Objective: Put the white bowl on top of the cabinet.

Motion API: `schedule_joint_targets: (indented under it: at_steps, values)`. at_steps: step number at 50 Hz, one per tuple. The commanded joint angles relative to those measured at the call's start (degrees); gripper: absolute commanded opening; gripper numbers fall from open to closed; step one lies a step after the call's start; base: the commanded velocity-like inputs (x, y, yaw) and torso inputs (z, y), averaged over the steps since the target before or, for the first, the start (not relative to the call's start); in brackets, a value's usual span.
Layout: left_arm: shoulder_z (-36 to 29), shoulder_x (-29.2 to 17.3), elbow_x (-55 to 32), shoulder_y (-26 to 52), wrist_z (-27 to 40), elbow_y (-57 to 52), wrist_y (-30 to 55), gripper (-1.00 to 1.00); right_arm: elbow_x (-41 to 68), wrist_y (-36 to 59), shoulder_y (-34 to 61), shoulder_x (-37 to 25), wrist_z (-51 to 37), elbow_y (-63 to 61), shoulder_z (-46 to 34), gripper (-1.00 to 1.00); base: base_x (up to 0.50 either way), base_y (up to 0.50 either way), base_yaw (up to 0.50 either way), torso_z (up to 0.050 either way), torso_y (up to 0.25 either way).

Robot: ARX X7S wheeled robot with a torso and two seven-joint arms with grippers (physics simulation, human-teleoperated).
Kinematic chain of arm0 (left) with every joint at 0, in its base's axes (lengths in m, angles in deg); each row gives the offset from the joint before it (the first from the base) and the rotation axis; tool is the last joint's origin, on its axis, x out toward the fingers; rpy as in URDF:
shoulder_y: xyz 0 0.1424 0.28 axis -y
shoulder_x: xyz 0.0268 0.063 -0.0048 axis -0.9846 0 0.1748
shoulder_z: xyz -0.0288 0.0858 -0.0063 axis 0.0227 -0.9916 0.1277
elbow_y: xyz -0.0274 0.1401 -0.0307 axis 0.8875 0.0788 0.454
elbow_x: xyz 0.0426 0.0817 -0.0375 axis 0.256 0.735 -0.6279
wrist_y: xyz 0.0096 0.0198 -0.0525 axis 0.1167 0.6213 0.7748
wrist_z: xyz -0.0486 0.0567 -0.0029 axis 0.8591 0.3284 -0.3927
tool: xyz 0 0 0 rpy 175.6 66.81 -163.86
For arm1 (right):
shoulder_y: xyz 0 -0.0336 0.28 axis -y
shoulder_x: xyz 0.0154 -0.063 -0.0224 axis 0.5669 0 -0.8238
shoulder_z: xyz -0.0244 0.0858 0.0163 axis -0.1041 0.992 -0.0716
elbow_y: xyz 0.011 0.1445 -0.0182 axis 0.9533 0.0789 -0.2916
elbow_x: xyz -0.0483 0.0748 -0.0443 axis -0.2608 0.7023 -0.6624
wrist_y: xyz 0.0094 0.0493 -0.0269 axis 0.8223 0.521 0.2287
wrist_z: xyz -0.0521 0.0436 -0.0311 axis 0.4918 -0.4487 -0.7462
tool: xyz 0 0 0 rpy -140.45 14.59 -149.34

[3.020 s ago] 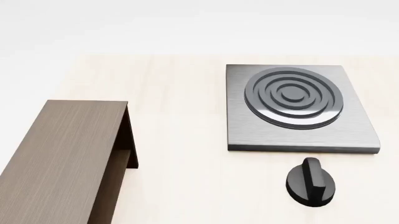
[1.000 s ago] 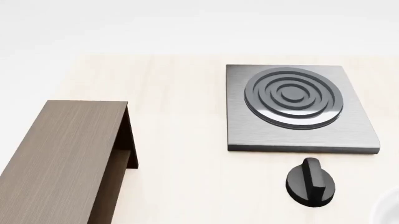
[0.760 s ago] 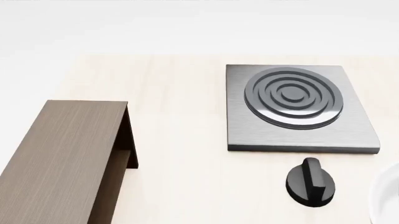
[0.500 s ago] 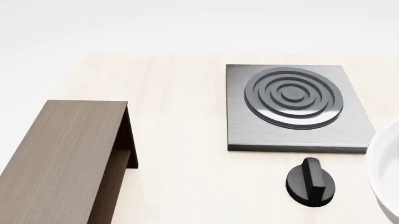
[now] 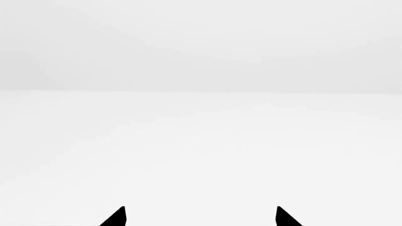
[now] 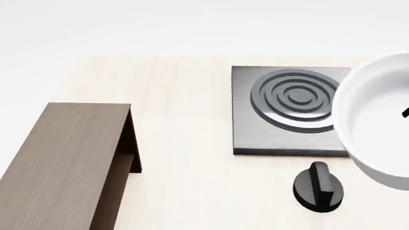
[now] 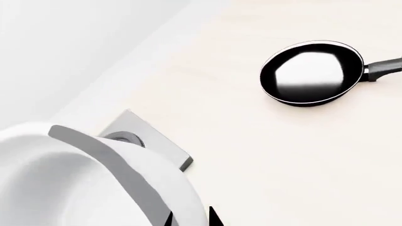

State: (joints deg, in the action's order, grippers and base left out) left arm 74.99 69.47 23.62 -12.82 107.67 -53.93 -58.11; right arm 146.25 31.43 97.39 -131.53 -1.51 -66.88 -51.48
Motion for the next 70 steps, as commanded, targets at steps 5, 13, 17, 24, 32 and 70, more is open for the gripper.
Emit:
schedule_joint_targets:
  at_steps: [5, 13, 17, 24, 32, 70]
  values:
    - [0.9, 1.0, 0.7, 0.1, -1.6, 0.3, -0.6, 1.0, -3.6, -0.4, 14.5, 4.3, 3.8, 9.5, -10.5, -1.0, 0.0, 0.0, 0.0, 0.0, 0.0]
    - [0.9, 1.0, 0.6, 0.1, -1.6, 0.5, -0.7, 1.0, -6.0, 2.3, 22.3, 8.5, 6.1, 15.2, -15.3, -1.0, 0.0, 0.0, 0.0, 0.0, 0.001]
    - [1.0, 1.0, 0.5, 0.0, -1.7, 0.5, -0.8, 1.0, -7.1, 3.4, 25.0, 10.7, 7.9, 17.6, -17.4, -1.0, 0.0, 0.0, 0.0, 0.0, 0.002]
    - [0.8, 0.9, 0.6, 0.2, -1.7, 0.6, -0.8, 1.0, -8.5, 4.5, 28.4, 13.6, 10.3, 20.8, -19.7, -1.0, 0.0, 0.0, 0.0, 0.0, 0.001]
    - [0.7, 0.9, 0.6, 0.2, -1.7, 0.8, -0.9, 1.0, -10.3, 6.0, 32.4, 17.4, 13.8, 26.1, -22.9, -1.0, 0.0, 0.0, 0.0, 0.0, 0.001]
    - [0.6, 0.8, 0.1, 0.1, -1.5, 0.9, -1.2, 1.0, -13.9, 6.2, 39.9, 32.3, 30.0, 42.3, -29.8, -1.0, 0.0, 0.0, 0.0, 0.0, 0.001]
